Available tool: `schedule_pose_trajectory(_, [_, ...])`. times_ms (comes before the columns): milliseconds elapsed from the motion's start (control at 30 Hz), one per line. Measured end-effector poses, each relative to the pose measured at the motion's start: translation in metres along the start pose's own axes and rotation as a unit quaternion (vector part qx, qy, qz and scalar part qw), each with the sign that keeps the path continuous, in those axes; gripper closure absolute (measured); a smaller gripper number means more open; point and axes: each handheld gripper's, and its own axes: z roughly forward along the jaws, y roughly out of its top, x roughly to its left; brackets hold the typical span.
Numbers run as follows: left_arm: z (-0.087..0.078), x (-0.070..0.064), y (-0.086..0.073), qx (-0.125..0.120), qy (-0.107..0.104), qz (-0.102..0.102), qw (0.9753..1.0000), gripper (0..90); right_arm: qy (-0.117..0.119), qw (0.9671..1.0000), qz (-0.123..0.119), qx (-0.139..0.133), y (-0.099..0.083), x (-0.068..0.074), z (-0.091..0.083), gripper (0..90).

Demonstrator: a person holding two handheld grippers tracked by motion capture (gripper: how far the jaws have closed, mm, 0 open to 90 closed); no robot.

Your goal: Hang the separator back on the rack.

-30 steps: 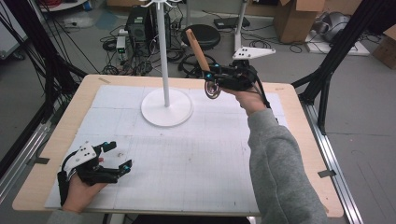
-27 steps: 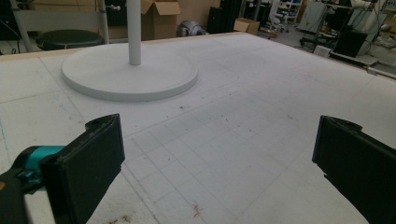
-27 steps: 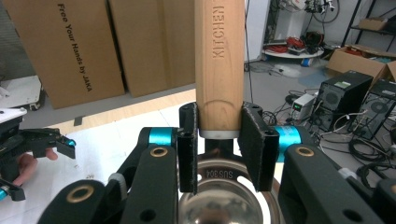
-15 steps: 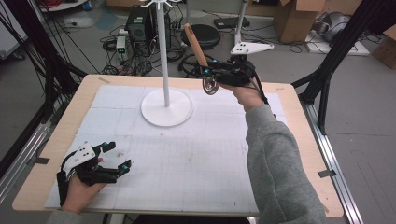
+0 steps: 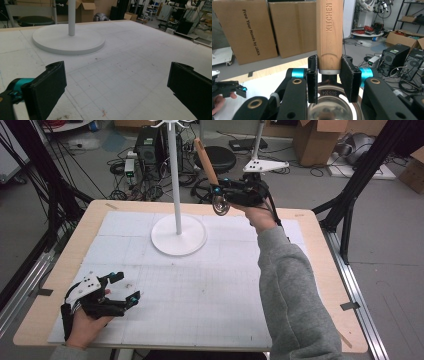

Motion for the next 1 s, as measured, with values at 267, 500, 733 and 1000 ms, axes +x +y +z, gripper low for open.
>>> schedule_pose_trajectory(267, [0.0,0.001,0.0,-0.001,0.001,-0.003,1.0,2.7,-0.003,1.0,0.001,-0.008,0.008,-0.001,0.005,70.0])
schedule_pose_trajectory(500, [-0.002,0.001,0.0,-0.002,0.0,-0.003,1.0,2.7,-0.002,0.9998,0.008,-0.02,0.015,-0.002,0.009,70.0])
schedule_pose_trajectory(733, [-0.003,0.002,0.0,-0.007,0.007,-0.003,0.9999,2.7,0.003,0.9995,0.012,-0.028,0.019,-0.001,0.014,70.0])
schedule_pose_trajectory(1000, [-0.004,0.003,0.0,-0.007,0.007,-0.006,0.9999,2.7,-0.001,0.9996,0.013,-0.026,0.025,-0.003,0.019,70.0])
